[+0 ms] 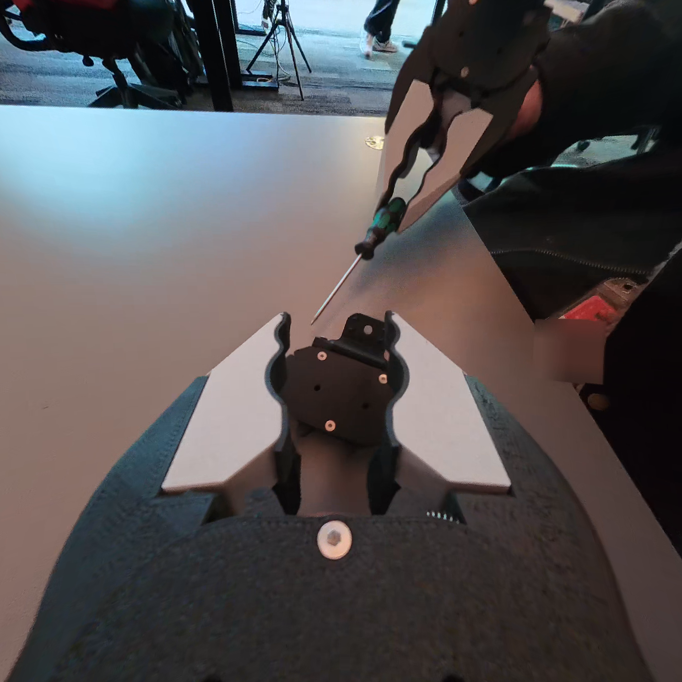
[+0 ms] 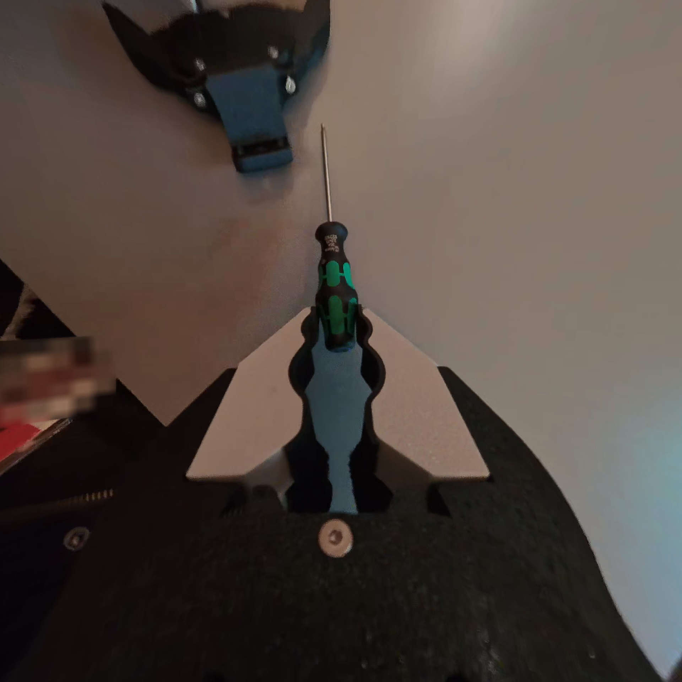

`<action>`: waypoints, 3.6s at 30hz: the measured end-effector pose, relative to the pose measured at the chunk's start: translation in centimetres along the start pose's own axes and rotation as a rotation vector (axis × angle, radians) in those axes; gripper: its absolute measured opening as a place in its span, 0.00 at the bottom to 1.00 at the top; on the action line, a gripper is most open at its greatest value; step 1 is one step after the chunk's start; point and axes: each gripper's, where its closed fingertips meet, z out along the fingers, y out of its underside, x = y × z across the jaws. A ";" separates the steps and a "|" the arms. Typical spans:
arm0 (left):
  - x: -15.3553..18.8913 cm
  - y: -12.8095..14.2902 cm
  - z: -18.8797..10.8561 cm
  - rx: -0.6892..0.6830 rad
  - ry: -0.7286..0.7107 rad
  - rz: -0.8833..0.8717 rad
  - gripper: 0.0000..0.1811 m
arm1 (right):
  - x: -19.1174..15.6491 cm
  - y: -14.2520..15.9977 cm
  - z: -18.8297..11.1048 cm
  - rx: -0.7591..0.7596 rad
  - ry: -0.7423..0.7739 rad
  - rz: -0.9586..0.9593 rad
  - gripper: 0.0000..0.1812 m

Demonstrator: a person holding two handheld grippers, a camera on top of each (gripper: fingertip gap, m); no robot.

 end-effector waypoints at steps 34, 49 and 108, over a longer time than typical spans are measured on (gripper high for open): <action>-0.3 3.1 1.1 -0.106 0.000 -0.013 0.25 | -0.4 -2.1 -0.4 0.027 -0.051 -0.131 0.10; -0.4 3.1 1.1 -0.106 -0.002 -0.014 0.25 | -0.5 -2.5 -0.7 0.044 -0.061 -0.113 0.10; -0.6 3.2 1.0 -0.102 -0.030 -0.002 0.24 | -0.2 -2.9 -0.5 0.013 0.126 -0.345 0.10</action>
